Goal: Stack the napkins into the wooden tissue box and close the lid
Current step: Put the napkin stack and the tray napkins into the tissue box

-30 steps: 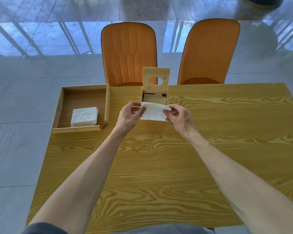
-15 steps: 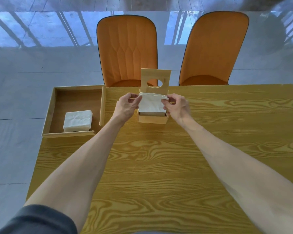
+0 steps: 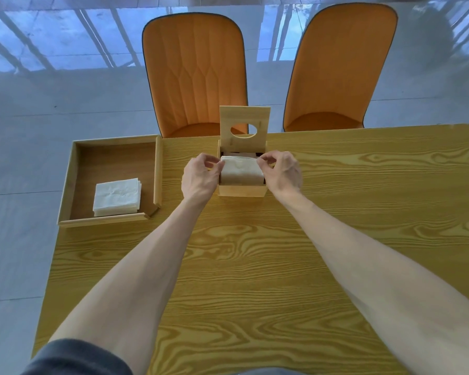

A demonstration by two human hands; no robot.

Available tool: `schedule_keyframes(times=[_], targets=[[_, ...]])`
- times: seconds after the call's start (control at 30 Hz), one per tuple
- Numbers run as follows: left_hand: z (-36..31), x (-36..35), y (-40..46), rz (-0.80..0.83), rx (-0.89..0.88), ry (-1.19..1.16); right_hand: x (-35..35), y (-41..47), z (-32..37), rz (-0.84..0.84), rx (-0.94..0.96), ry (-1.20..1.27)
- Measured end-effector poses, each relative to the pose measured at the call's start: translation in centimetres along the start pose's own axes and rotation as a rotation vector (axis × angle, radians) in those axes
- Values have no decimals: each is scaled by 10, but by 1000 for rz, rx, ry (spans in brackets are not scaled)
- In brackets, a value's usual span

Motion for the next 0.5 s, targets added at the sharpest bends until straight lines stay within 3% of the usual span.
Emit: schedule_keyframes(times=[0.3,0.5], targets=[[6,3,-2,46,57,-58,5,-2,-6,-24,-59,46],[20,22,-18,26,14,-70,13,-25,19,-70,27,41]])
Point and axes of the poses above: each hand's wrist, its own y-axis towards the middle knuckle, its own x-axis out of the back of the hand, z = x × y, the point moved 8 cm from there along y, towards the middle knuckle, and after that the axes turned 12 degrees about y, right-handed, at the moved point
